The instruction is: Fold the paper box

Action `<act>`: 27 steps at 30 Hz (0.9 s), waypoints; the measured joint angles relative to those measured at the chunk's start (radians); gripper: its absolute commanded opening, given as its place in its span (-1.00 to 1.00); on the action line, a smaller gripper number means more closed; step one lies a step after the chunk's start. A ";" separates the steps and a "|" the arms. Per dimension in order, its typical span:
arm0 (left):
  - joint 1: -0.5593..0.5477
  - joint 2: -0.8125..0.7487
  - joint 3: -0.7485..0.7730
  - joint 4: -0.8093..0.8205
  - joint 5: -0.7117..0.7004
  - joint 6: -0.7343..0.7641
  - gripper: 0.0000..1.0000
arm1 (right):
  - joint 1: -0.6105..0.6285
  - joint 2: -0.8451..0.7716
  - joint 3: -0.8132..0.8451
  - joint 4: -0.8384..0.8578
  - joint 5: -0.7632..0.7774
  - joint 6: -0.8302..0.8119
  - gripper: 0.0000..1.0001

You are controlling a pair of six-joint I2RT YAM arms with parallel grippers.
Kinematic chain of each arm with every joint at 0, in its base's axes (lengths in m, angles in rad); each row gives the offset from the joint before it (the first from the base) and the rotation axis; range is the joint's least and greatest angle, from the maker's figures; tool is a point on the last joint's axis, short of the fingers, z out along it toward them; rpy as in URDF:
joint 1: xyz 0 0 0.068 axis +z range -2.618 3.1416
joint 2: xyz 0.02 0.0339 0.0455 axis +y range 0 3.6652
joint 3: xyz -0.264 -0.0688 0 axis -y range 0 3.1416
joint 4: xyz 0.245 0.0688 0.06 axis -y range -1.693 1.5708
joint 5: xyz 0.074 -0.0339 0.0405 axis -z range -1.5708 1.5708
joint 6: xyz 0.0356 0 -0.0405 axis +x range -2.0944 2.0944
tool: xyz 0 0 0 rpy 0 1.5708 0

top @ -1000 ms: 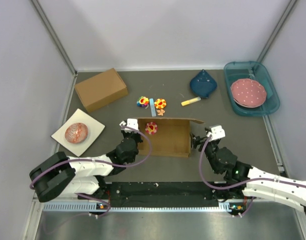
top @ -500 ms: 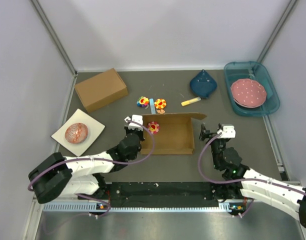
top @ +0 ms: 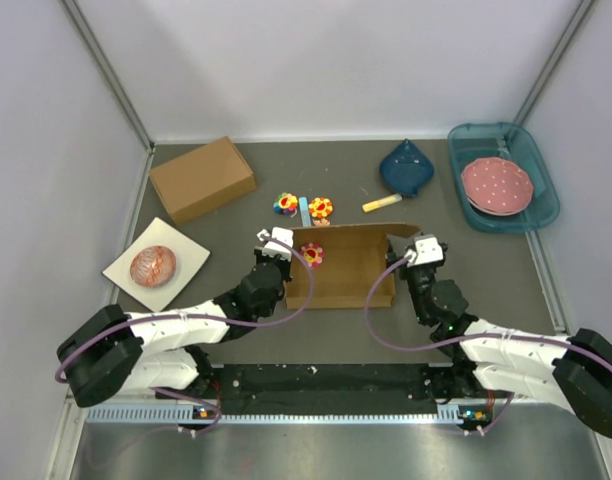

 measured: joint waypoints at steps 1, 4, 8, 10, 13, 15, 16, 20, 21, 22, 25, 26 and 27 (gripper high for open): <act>0.000 0.000 0.001 -0.002 0.002 0.001 -1.00 | -0.014 0.016 0.007 0.019 -0.004 -0.009 0.55; 0.001 0.000 0.002 -0.003 0.004 0.001 -1.00 | -0.058 0.074 0.027 0.087 -0.019 -0.022 0.53; 0.001 0.000 0.002 -0.004 0.007 0.002 -1.00 | -0.095 0.155 0.048 0.150 -0.047 -0.027 0.38; 0.001 0.000 0.002 -0.004 0.007 0.003 -1.00 | -0.101 0.179 0.053 0.163 -0.066 -0.025 0.15; 0.001 0.000 0.002 -0.005 0.007 0.006 -1.00 | -0.105 0.188 0.054 0.175 -0.090 -0.012 -0.15; 0.001 0.000 0.002 -0.006 0.006 0.008 -1.00 | -0.108 0.185 0.054 0.175 -0.097 0.001 -0.30; 0.001 0.000 0.002 -0.005 0.006 0.009 -1.00 | -0.108 0.180 0.054 0.168 -0.105 0.011 -0.32; 0.002 0.000 0.002 -0.005 0.003 0.011 -1.00 | -0.108 0.127 0.054 0.113 -0.144 0.049 -0.44; 0.003 0.000 0.002 -0.005 0.003 0.011 -1.00 | -0.108 0.111 0.054 0.097 -0.151 0.056 -0.46; 0.003 0.000 0.002 -0.005 0.003 0.011 -1.00 | -0.108 0.092 0.053 0.077 -0.157 0.066 -0.48; 0.003 0.000 0.002 -0.005 0.003 0.011 -1.00 | -0.108 0.031 0.053 0.011 -0.177 0.092 -0.59; 0.004 0.000 0.002 -0.004 0.003 0.011 -1.00 | -0.108 0.011 0.053 -0.013 -0.185 0.100 -0.66; 0.005 0.001 0.002 -0.003 0.003 0.011 -1.00 | -0.108 -0.010 0.053 -0.043 -0.194 0.108 -0.70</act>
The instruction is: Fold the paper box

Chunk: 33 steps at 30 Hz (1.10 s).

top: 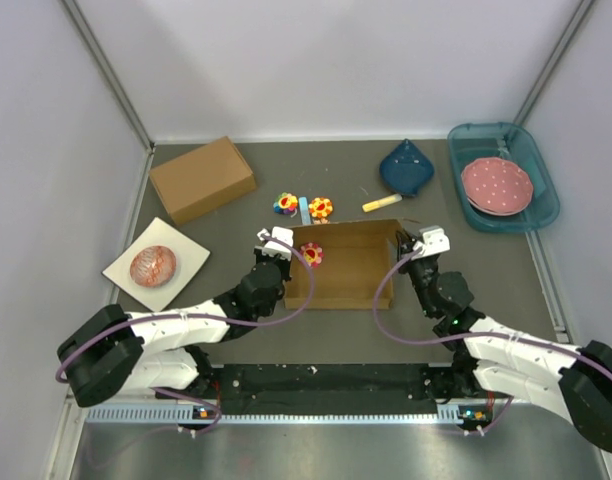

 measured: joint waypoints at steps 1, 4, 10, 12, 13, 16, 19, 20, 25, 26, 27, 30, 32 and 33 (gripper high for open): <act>0.001 0.002 0.000 0.002 0.000 0.000 -1.00 | 0.000 -0.019 0.000 -0.029 -0.007 0.008 -0.73; 0.001 0.020 0.000 0.026 -0.005 0.000 -1.00 | 0.006 -0.070 0.000 -0.111 -0.021 0.038 -0.85; 0.003 0.067 0.000 0.095 -0.025 -0.014 -1.00 | 0.038 -0.116 0.000 -0.187 -0.015 0.115 -0.96; 0.003 0.075 0.000 0.106 -0.032 -0.016 -1.00 | 0.051 -0.122 0.002 -0.201 0.000 0.144 -0.98; 0.003 0.078 0.000 0.111 -0.035 -0.017 -1.00 | 0.058 -0.123 0.003 -0.211 0.010 0.159 -0.99; 0.003 0.080 0.000 0.115 -0.040 -0.018 -1.00 | 0.079 -0.129 0.027 -0.261 0.042 0.207 -1.00; 0.004 0.080 -0.003 0.119 -0.048 -0.016 -1.00 | 0.084 -0.127 0.087 -0.362 0.061 0.270 -1.00; 0.004 0.080 -0.005 0.121 -0.052 -0.015 -1.00 | 0.084 -0.125 0.108 -0.400 0.063 0.289 -1.00; 0.005 0.091 -0.008 0.140 -0.070 -0.014 -1.00 | 0.084 -0.087 0.239 -0.604 0.085 0.388 -1.00; 0.005 0.092 -0.008 0.140 -0.073 -0.014 -1.00 | 0.084 -0.077 0.266 -0.645 0.085 0.400 -1.00; 0.005 0.092 -0.008 0.140 -0.079 -0.015 -1.00 | 0.084 -0.070 0.283 -0.674 0.085 0.406 -1.00; 0.005 0.092 -0.008 0.136 -0.088 -0.015 -1.00 | 0.084 -0.047 0.347 -0.776 0.083 0.419 -1.00; 0.005 0.092 -0.003 0.126 -0.092 -0.016 -1.00 | 0.084 -0.035 0.378 -0.827 0.080 0.426 -1.00; 0.005 0.092 0.001 0.119 -0.094 -0.017 -1.00 | 0.084 -0.026 0.396 -0.855 0.079 0.432 -1.00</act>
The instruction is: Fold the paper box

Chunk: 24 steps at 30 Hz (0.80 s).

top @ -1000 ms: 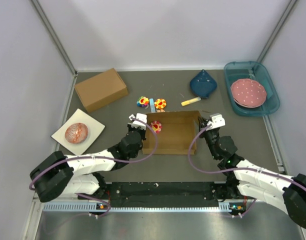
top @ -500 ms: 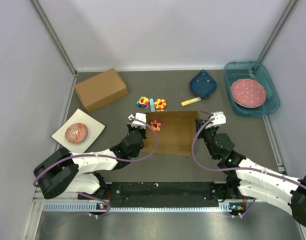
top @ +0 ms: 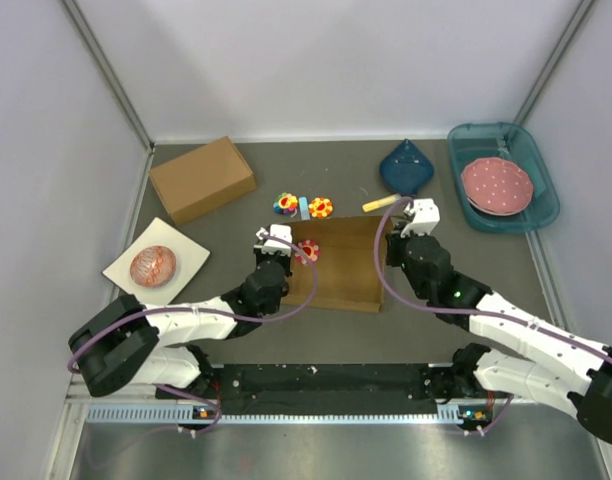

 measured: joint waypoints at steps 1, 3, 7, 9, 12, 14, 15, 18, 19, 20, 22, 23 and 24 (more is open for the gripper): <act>0.000 0.000 0.006 -0.013 -0.004 -0.002 -1.00 | 0.000 0.013 0.020 -0.028 0.000 0.005 -1.00; 0.002 0.000 0.013 -0.027 -0.010 -0.003 -1.00 | 0.000 0.031 0.051 -0.070 -0.001 0.023 -1.00; 0.003 0.000 0.014 -0.034 -0.019 -0.015 -1.00 | 0.000 0.045 0.085 -0.128 -0.009 0.076 -1.00; 0.003 0.000 0.014 -0.034 -0.021 -0.021 -1.00 | 0.000 0.047 0.093 -0.145 -0.016 0.105 -1.00; 0.005 0.000 0.014 -0.035 -0.027 -0.026 -1.00 | 0.000 0.060 0.108 -0.163 -0.021 0.159 -1.00; 0.006 0.000 0.014 -0.037 -0.034 -0.026 -1.00 | 0.000 0.071 0.116 -0.169 -0.027 0.202 -1.00; 0.007 0.000 0.014 -0.039 -0.040 -0.027 -1.00 | 0.000 0.075 0.117 -0.168 -0.033 0.222 -1.00; 0.010 -0.002 0.014 -0.042 -0.050 -0.029 -1.00 | -0.004 0.088 0.124 -0.172 -0.049 0.289 -1.00; 0.011 -0.002 0.014 -0.043 -0.051 -0.029 -1.00 | -0.006 0.092 0.129 -0.177 -0.057 0.305 -1.00; 0.011 -0.002 0.014 -0.043 -0.056 -0.029 -1.00 | -0.011 0.095 0.132 -0.181 -0.069 0.323 -1.00; 0.012 -0.002 0.013 -0.043 -0.061 -0.029 -1.00 | -0.021 0.095 0.135 -0.190 -0.092 0.348 -0.96; 0.012 -0.002 0.013 -0.043 -0.062 -0.029 -1.00 | -0.024 0.095 0.135 -0.193 -0.100 0.353 -0.89; 0.012 -0.003 0.012 -0.043 -0.061 -0.029 -1.00 | -0.024 0.093 0.135 -0.195 -0.101 0.352 -0.70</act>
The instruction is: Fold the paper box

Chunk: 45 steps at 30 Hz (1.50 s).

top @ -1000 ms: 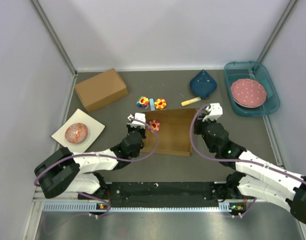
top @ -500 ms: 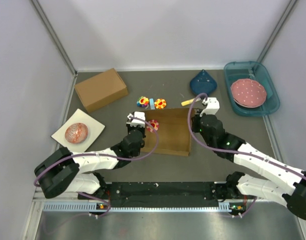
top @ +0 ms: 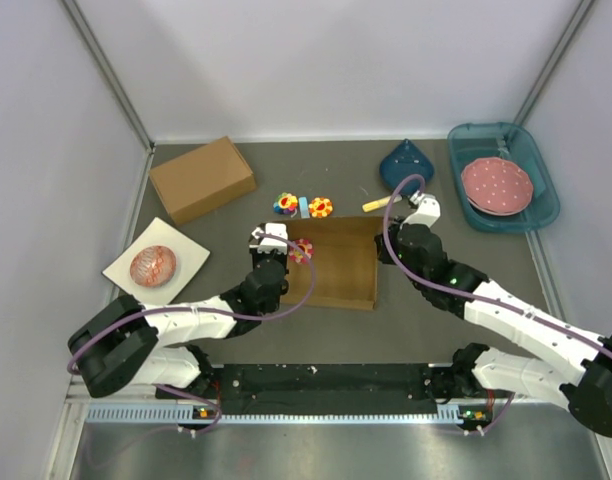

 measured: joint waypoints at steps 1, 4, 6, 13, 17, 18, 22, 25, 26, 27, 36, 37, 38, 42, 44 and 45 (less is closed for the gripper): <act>0.000 -0.001 -0.001 0.000 0.000 0.000 -1.00 | 0.000 -0.001 0.000 -0.005 -0.003 -0.002 -0.61; 0.000 -0.005 -0.003 -0.001 0.001 0.000 -1.00 | 0.001 -0.003 0.000 -0.012 -0.018 -0.020 -0.27; 0.000 -0.005 -0.004 0.000 0.001 0.000 -1.00 | 0.002 -0.006 -0.009 -0.014 -0.026 -0.042 -0.11; -0.003 -0.005 -0.004 0.002 0.027 0.001 -1.00 | 0.008 -0.001 -0.084 0.021 -0.019 -0.140 0.02; -0.005 -0.005 -0.004 0.005 0.044 0.003 -1.00 | 0.009 0.040 -0.094 0.037 0.023 -0.191 0.02; -0.005 -0.005 -0.004 0.005 0.047 0.005 -1.00 | 0.009 0.049 -0.094 0.046 0.034 -0.202 0.01; -0.007 -0.005 -0.004 0.005 0.051 0.006 -1.00 | 0.009 0.081 -0.106 0.103 0.077 -0.252 -0.09; -0.008 -0.005 -0.004 0.005 0.055 0.009 -1.00 | 0.005 0.106 -0.107 0.135 0.099 -0.282 -0.30; -0.008 -0.005 -0.004 0.005 0.057 0.009 -1.00 | 0.000 0.117 -0.107 0.147 0.105 -0.287 -0.36; -0.008 -0.005 -0.004 0.005 0.058 0.009 -1.00 | -0.004 0.126 -0.107 0.157 0.110 -0.293 -0.47; -0.008 -0.005 -0.004 0.005 0.059 0.012 -1.00 | -0.037 0.154 -0.069 0.135 0.084 -0.294 -0.97; -0.008 -0.005 -0.004 0.004 0.057 0.011 -0.99 | -0.040 0.157 -0.051 0.105 0.074 -0.287 -0.99; -0.008 -0.003 -0.004 0.004 0.054 0.011 -0.99 | -0.044 0.159 -0.033 0.079 0.063 -0.282 -1.00; -0.008 0.016 0.020 -0.016 0.024 0.005 -1.00 | -0.055 0.167 0.055 -0.063 0.002 -0.264 -1.00; -0.007 0.029 0.042 -0.037 0.010 0.004 -1.00 | -0.058 0.173 0.088 -0.119 -0.018 -0.258 -1.00; -0.007 0.034 0.054 -0.053 0.005 0.003 -1.00 | -0.063 0.176 0.107 -0.149 -0.030 -0.254 -1.00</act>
